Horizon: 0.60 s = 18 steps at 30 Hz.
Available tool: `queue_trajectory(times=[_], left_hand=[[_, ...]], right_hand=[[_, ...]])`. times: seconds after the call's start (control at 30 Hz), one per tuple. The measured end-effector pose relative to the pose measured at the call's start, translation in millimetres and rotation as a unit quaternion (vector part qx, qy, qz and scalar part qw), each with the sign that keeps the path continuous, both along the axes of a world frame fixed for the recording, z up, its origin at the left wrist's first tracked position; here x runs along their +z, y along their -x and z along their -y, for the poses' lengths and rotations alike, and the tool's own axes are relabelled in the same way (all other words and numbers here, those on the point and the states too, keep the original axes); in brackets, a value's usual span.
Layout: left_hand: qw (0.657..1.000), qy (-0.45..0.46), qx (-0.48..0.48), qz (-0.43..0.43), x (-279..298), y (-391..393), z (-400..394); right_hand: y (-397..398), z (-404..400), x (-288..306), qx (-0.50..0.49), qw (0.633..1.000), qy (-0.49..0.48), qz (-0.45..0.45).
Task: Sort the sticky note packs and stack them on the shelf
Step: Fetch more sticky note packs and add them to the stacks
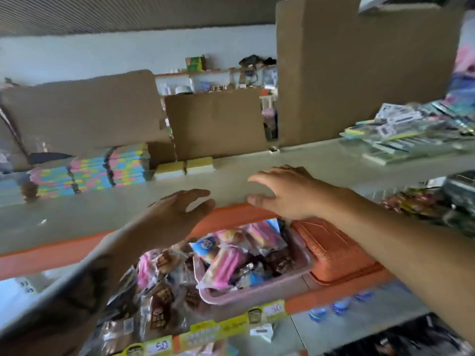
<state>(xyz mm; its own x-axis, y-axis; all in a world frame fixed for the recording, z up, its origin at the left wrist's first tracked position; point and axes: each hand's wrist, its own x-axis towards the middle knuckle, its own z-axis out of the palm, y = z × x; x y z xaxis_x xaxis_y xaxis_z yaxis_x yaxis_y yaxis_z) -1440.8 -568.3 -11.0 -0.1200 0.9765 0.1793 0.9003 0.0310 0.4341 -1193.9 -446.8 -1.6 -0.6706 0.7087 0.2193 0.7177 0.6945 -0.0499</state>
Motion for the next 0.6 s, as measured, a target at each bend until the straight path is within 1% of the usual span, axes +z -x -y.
queue_trajectory(times=[0.1,0.23,0.43,0.53,0.6], left_hand=[[0.998,0.012,-0.039,-0.044,5,-55,-35],[0.992,0.037,-0.112,-0.040,14,-121,-91],[0.976,0.020,-0.211,-0.042,20,-194,-208],[0.971,0.009,-0.233,-0.046,27,-223,-266],[0.971,0.011,-0.238,-0.023,32,-239,-307]], right_hand=[[-60,-13,1,-0.046,0.999,0.007,-0.025],[-130,-30,1,-0.112,0.991,0.026,-0.063],[-215,-71,7,-0.197,0.979,0.022,-0.051],[-241,-101,27,-0.222,0.974,0.011,-0.037],[-253,-128,40,-0.239,0.971,0.008,-0.028]])
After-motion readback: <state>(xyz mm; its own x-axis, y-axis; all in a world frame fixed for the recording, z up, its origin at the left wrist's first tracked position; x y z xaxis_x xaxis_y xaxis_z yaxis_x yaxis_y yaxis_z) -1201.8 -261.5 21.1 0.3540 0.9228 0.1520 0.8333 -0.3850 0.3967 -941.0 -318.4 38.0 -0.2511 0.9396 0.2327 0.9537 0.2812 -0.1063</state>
